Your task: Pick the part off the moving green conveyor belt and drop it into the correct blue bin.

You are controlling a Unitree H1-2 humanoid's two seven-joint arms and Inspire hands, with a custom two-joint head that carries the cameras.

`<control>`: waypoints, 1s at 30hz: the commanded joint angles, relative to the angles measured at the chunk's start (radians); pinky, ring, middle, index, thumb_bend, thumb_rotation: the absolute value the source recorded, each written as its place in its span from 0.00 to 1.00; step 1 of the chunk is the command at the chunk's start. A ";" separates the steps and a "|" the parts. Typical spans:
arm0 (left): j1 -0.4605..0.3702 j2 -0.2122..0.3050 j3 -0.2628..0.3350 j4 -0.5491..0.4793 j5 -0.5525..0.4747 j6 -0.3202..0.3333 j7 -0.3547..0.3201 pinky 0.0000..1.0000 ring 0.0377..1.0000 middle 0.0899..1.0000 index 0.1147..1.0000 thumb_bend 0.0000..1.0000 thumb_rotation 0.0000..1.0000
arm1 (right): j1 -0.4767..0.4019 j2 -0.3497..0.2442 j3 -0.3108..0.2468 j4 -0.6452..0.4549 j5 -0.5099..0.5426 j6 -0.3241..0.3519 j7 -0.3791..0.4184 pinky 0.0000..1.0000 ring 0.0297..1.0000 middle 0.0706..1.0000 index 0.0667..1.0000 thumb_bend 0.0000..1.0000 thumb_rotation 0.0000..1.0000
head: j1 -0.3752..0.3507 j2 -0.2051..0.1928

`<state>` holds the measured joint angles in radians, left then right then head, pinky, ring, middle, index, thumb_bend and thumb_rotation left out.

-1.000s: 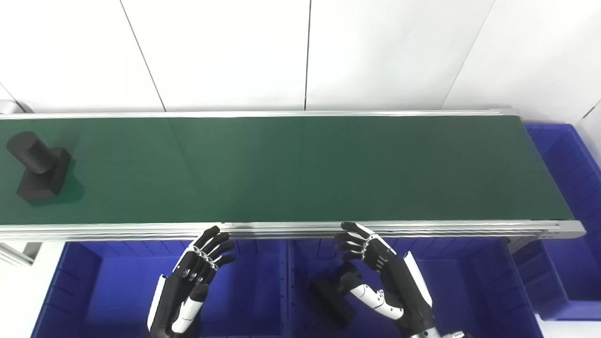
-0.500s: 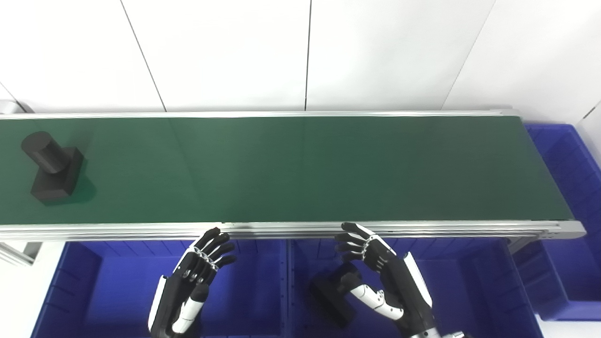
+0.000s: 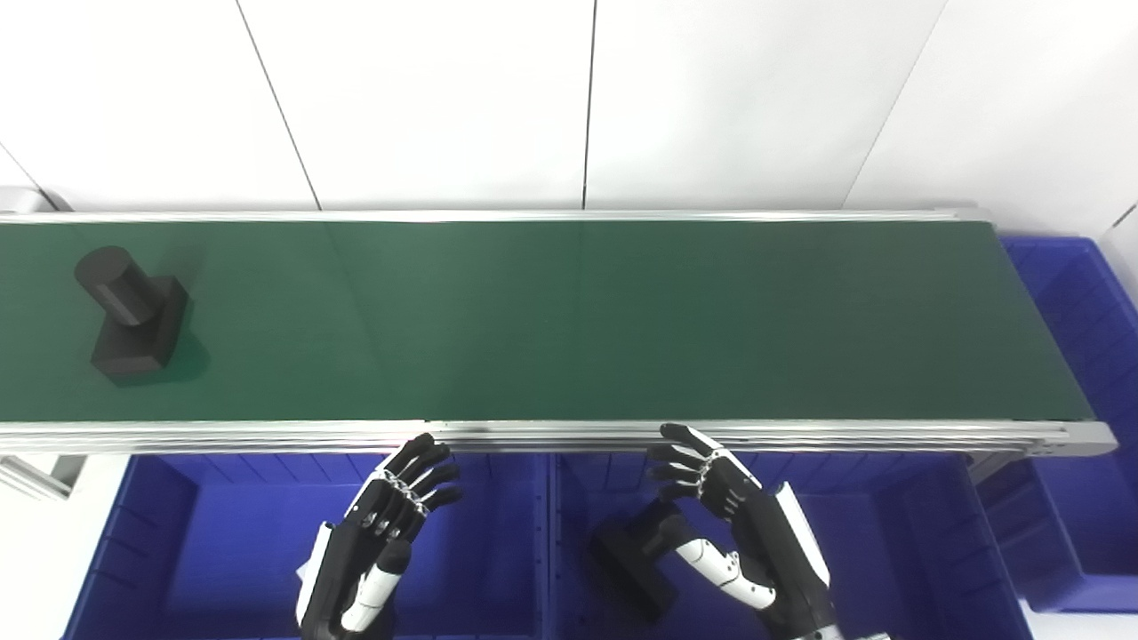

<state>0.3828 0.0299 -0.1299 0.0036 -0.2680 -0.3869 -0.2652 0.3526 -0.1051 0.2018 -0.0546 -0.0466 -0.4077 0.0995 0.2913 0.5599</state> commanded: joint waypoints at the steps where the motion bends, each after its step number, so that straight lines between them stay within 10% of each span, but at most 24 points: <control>1: -0.008 -0.003 -0.003 -0.006 0.015 -0.048 -0.011 0.71 0.76 0.80 0.80 0.81 0.62 | -0.011 0.001 -0.005 -0.007 0.015 -0.062 -0.003 0.64 0.72 0.76 0.84 0.44 0.53 | 0.012 -0.013; 16: -0.038 -0.010 -0.002 0.056 0.036 -0.048 -0.004 0.69 0.75 0.77 0.79 0.84 0.57 | -0.032 0.004 -0.019 0.043 0.034 -0.062 0.003 0.63 0.72 0.75 0.84 0.41 0.55 | 0.099 -0.112; 30: -0.052 -0.025 -0.005 0.091 0.052 -0.066 -0.003 0.68 0.74 0.77 0.79 0.85 0.54 | -0.037 0.001 -0.036 0.042 0.053 -0.062 0.021 0.63 0.72 0.76 0.86 0.37 0.51 | 0.111 -0.117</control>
<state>0.3383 0.0138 -0.1310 0.1022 -0.2249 -0.4076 -0.2611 0.3247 -0.1048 0.1720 0.0029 -0.0077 -0.4091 0.1110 0.4019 0.4418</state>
